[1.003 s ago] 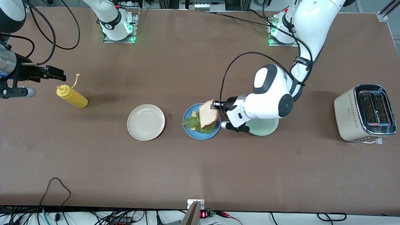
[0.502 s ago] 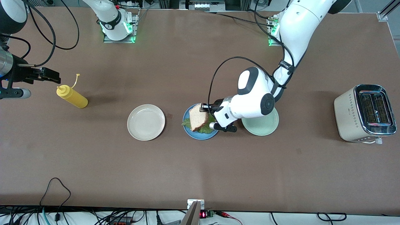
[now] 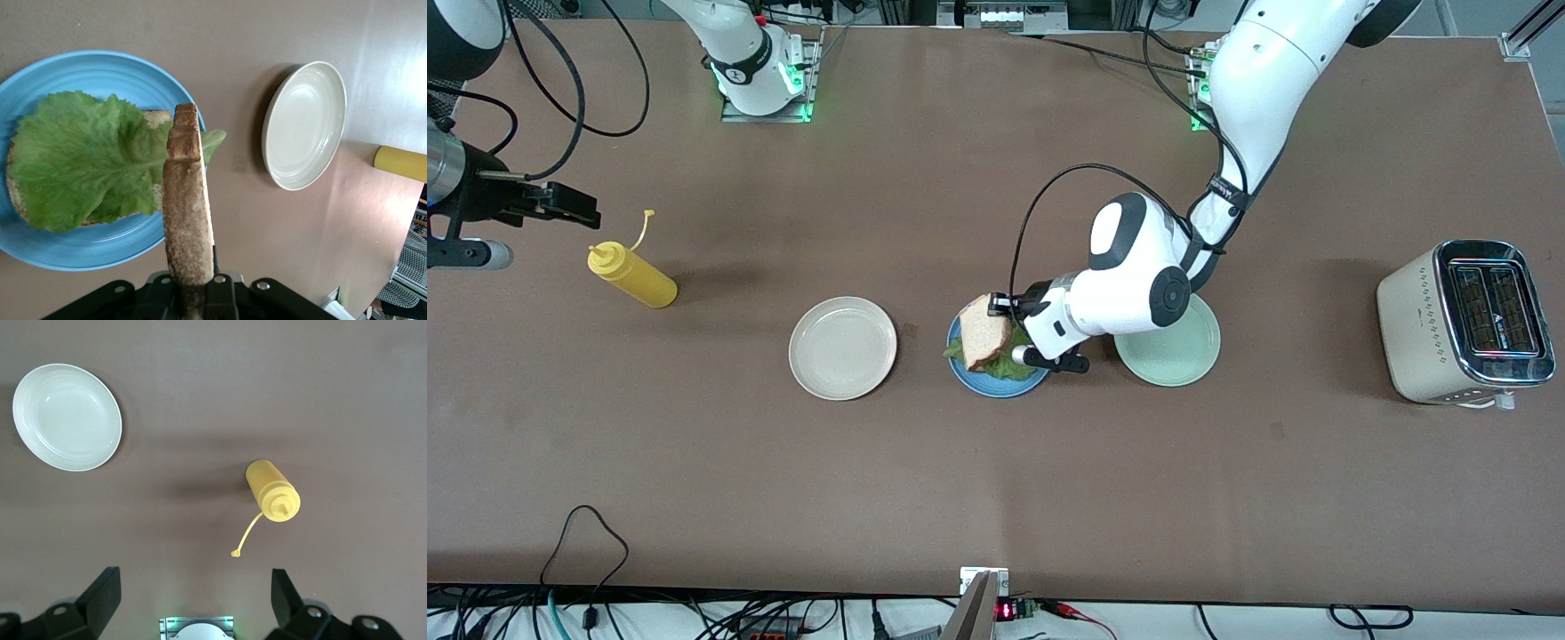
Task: Make sandwich in blue plate with both arms
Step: 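Lower the bread onto the lettuce and open the left gripper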
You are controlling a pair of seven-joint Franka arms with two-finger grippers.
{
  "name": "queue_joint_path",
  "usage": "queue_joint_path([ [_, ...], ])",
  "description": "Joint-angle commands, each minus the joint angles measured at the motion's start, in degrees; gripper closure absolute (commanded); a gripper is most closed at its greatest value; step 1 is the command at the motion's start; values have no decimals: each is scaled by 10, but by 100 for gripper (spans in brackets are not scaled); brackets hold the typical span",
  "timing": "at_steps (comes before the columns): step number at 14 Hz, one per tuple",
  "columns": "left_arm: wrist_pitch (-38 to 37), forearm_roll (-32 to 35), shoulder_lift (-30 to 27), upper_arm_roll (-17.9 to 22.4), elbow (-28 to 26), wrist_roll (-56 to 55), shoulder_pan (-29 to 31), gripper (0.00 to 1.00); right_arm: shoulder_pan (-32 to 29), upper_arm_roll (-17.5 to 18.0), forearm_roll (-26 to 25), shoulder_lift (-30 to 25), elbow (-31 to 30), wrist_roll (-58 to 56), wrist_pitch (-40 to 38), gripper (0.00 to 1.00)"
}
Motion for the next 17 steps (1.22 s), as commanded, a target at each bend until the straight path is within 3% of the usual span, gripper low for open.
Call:
queue_joint_path([
  [1,9,-10,11,4,2,8,-7,99,2,0,0,-32,-36,18,15,0],
  [5,8,-7,12,4,0,9,-7,96,-1,-3,4,-29,-35,21,34,0],
  [8,7,-5,13,6,-6,10,-3,92,-13,-5,53,-28,-36,18,34,0],
  [17,9,-5,32,14,-16,14,2,82,-10,-3,46,-28,-36,17,29,0],
])
